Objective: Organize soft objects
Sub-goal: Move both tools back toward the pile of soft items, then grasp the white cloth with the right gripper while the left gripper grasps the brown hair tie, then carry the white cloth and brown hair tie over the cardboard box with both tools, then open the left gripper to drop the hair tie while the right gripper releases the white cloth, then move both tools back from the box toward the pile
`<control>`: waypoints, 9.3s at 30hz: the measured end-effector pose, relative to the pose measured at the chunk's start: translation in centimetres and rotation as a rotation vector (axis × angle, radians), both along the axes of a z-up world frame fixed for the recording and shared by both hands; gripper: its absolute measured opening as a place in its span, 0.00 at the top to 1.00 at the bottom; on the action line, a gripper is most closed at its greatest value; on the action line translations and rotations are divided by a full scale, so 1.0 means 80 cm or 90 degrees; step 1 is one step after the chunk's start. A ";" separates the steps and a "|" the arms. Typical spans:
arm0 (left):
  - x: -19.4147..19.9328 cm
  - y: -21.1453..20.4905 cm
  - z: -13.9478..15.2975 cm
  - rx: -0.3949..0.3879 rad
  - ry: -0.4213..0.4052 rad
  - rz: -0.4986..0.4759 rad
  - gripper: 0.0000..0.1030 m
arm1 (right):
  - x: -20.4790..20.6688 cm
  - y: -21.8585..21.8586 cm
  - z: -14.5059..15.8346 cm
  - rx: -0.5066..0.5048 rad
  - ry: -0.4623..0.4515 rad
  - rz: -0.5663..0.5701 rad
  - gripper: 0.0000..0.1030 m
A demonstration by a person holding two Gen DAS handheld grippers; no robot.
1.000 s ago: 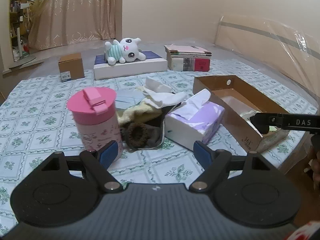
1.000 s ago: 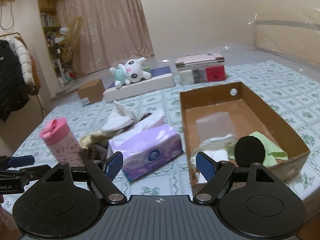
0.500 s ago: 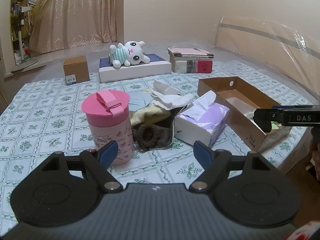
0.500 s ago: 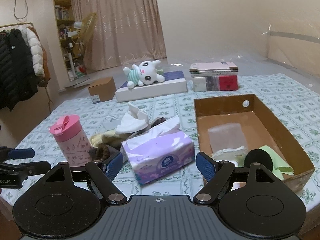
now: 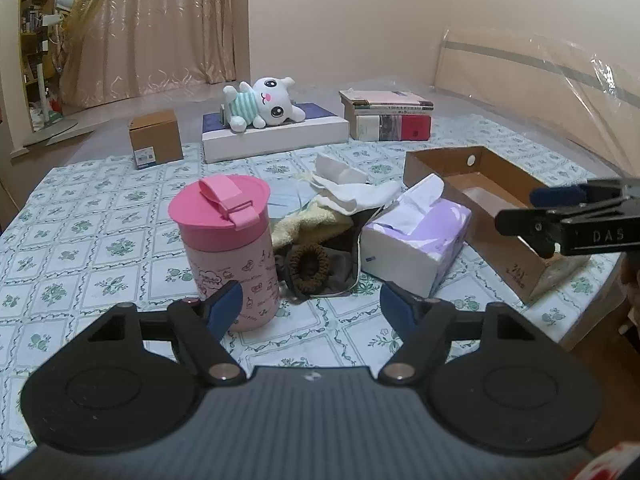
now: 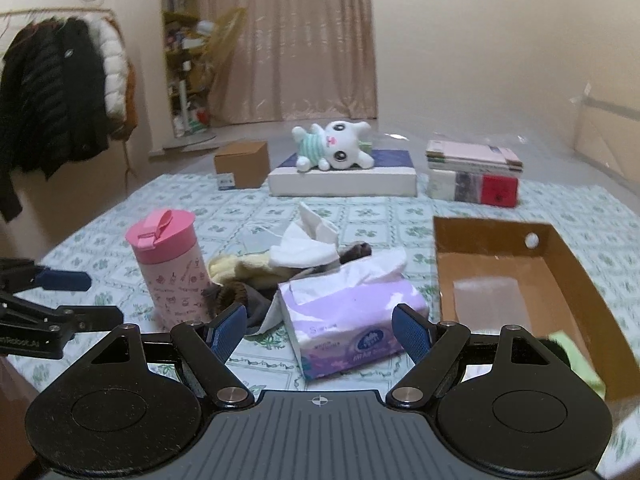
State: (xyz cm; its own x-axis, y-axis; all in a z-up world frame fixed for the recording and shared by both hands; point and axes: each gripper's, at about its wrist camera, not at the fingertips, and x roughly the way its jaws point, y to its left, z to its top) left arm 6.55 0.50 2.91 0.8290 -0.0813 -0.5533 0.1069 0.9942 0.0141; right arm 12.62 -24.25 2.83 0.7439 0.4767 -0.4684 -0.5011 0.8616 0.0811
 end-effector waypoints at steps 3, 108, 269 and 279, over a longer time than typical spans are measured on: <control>0.008 -0.005 -0.007 0.001 -0.002 -0.005 0.30 | 0.017 0.007 -0.003 -0.027 -0.011 0.026 0.23; 0.037 -0.167 -0.004 -0.065 0.029 -0.094 0.92 | -0.010 -0.143 0.031 0.120 0.067 -0.127 0.94; 0.078 0.027 0.093 0.014 0.000 -0.122 0.35 | 0.033 -0.061 0.031 -0.016 0.067 -0.028 0.34; 0.141 0.081 0.129 0.153 0.010 -0.205 0.35 | 0.073 -0.038 0.050 -0.058 0.052 0.037 0.34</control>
State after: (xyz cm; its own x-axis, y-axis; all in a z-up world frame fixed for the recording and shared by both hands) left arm 17.83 6.95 13.23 0.7737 -0.2025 -0.6003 0.4143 0.8785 0.2377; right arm 18.49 -27.26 6.80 0.6745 0.4706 -0.5688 -0.5449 0.8372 0.0465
